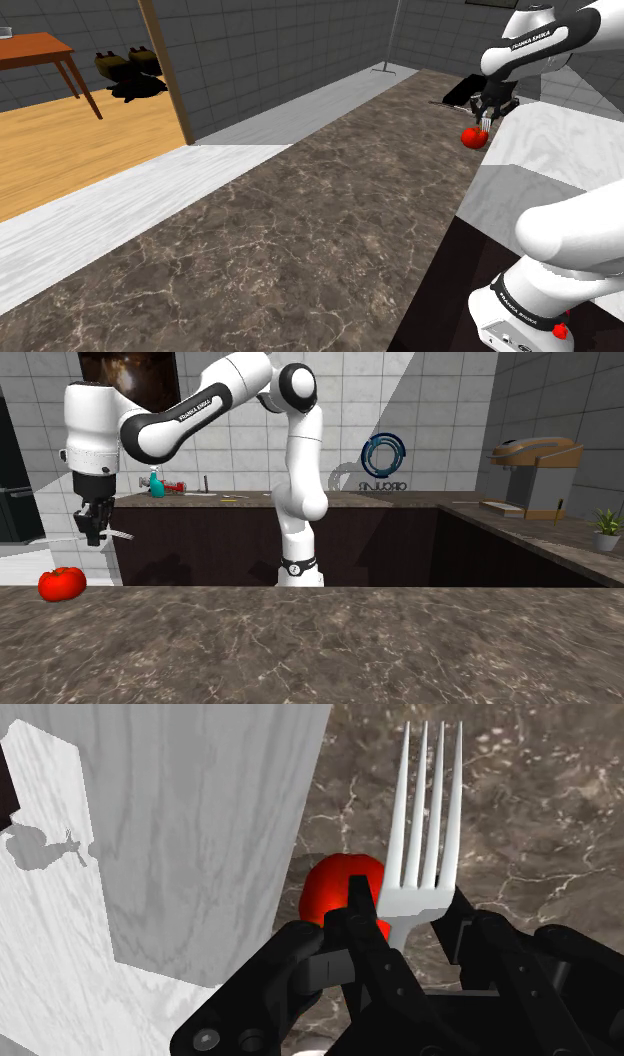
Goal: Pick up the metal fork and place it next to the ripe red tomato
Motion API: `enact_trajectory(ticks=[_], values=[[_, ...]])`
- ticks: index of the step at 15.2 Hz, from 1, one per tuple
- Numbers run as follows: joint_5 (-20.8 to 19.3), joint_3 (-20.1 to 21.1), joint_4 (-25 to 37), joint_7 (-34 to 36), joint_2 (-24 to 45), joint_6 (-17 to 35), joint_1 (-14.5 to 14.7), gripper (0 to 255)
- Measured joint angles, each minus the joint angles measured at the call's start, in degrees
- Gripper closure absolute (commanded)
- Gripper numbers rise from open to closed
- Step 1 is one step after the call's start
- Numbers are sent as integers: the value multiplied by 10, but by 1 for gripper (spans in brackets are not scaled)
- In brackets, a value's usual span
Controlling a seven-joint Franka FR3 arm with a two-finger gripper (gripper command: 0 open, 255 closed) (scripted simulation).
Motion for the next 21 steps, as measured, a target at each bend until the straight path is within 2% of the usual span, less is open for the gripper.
enact_trajectory(ticks=[4, 10, 15, 18, 21], values=[[8, -18, 87, -37, 80, 0, -13, 255], [32, -34, 233, -92, 191, -26, -36, 255], [56, -41, 390, -138, 303, -66, -60, 255], [70, -41, 515, -161, 380, -111, -74, 255], [73, -41, 538, -167, 409, -104, -81, 255]])
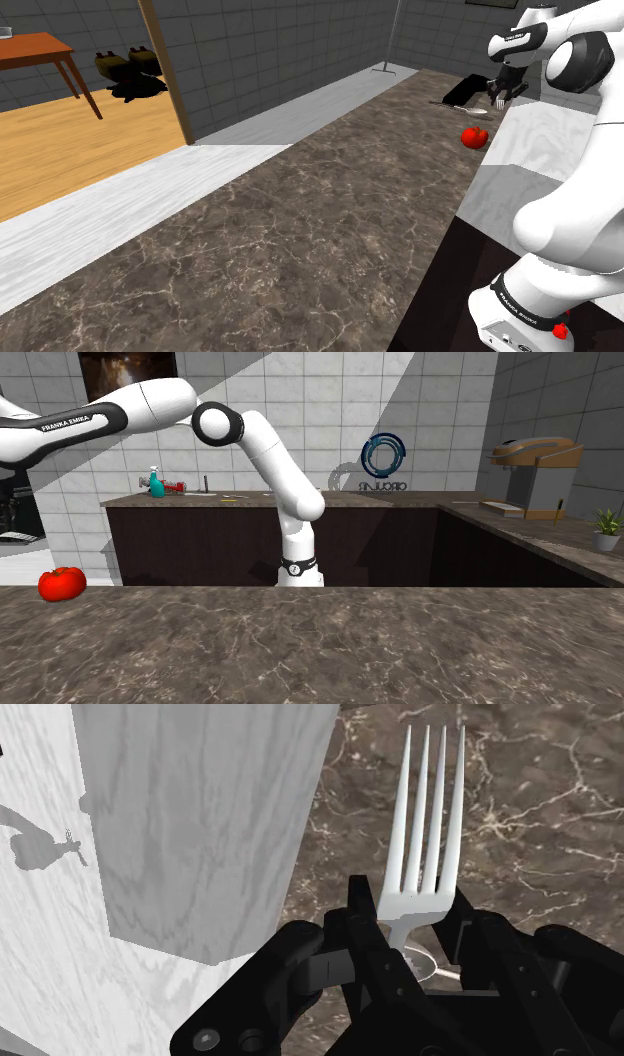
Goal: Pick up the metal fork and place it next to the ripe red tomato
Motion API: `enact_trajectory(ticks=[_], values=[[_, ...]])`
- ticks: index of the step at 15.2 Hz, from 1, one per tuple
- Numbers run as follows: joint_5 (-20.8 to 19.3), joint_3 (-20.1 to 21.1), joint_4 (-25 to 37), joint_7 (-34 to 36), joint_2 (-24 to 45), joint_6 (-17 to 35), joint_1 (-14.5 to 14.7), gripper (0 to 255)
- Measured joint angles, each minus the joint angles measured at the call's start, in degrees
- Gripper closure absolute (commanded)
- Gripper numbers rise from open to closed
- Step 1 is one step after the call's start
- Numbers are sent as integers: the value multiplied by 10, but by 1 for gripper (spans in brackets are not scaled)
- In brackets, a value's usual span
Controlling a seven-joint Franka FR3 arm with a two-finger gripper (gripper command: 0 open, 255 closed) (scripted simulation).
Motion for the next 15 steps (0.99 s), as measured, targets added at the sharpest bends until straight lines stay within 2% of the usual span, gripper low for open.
enact_trajectory(ticks=[15], values=[[-4, -1, -60, 14, 34, 94, 1, 255]])
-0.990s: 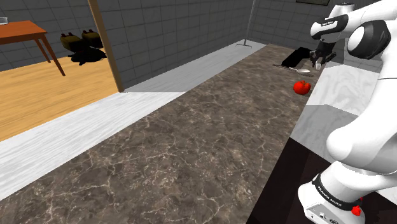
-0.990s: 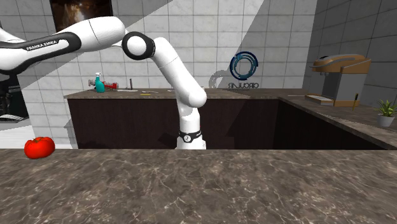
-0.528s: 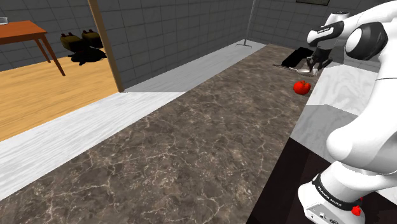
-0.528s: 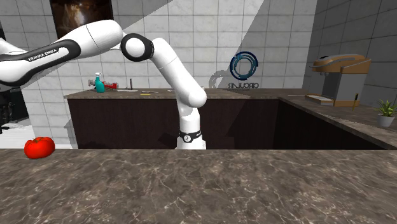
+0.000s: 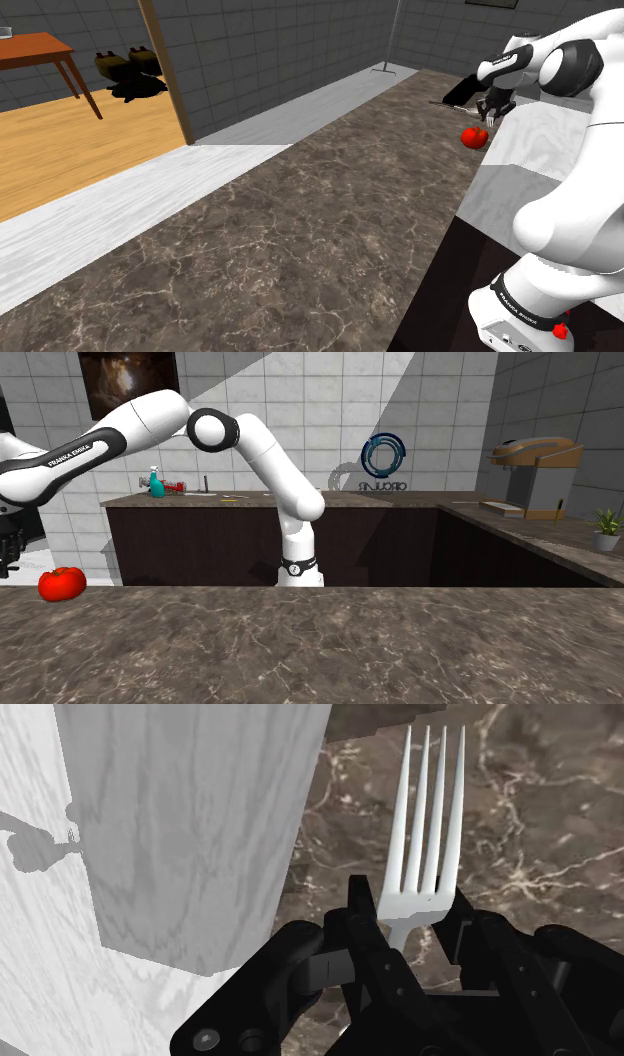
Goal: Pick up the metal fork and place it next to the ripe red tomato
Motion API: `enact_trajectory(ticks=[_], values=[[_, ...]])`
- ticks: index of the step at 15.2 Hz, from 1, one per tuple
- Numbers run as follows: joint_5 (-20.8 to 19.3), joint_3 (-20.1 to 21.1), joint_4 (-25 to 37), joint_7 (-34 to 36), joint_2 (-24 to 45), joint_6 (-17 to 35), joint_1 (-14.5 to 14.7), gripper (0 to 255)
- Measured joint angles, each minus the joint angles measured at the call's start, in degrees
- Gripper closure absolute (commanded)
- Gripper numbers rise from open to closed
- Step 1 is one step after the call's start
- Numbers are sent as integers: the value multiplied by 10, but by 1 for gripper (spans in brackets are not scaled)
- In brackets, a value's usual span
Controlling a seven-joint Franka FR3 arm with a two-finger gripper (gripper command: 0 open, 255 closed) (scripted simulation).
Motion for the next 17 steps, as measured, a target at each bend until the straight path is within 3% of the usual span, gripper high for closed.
enact_trajectory(ticks=[7, 14, 15, 17], values=[[-2, -1, -20, 6, 22, 42, -1, 255], [-2, -1, -22, 7, 26, 49, -1, 255], [-2, -1, -21, 7, 27, 48, -1, 0], [-2, -1, -21, 7, 27, 48, -1, 0]])
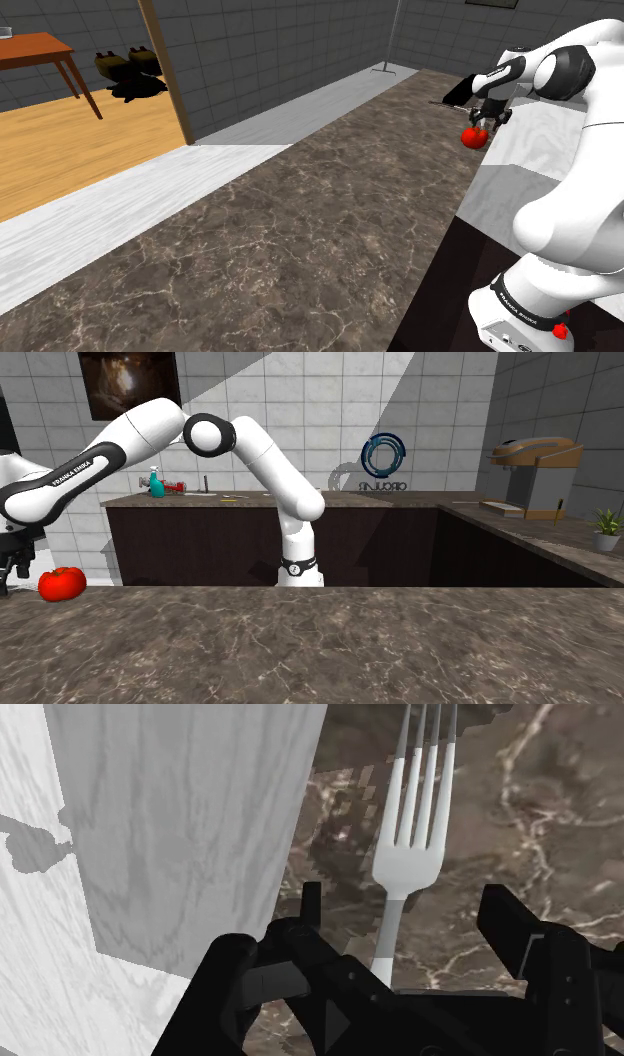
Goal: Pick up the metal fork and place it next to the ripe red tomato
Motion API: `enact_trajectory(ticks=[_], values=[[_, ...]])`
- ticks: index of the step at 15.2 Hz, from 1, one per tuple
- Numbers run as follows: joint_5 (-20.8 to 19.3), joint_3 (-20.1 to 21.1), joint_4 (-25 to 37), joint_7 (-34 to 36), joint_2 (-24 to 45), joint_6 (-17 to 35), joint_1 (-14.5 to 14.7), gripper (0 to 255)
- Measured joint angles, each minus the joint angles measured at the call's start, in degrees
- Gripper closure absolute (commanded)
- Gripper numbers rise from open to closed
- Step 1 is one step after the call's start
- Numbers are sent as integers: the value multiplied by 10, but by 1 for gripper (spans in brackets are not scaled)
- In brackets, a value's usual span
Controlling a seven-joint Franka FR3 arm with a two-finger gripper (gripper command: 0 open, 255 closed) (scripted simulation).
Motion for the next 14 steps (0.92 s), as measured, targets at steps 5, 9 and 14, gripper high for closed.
enact_trajectory(ticks=[5, 9, 14], values=[[0, 0, -3, 0, -7, -4, 1, 0], [-1, 0, -13, 0, -48, -35, 6, 0], [-2, 0, -11, 1, -51, -40, 8, 0]])
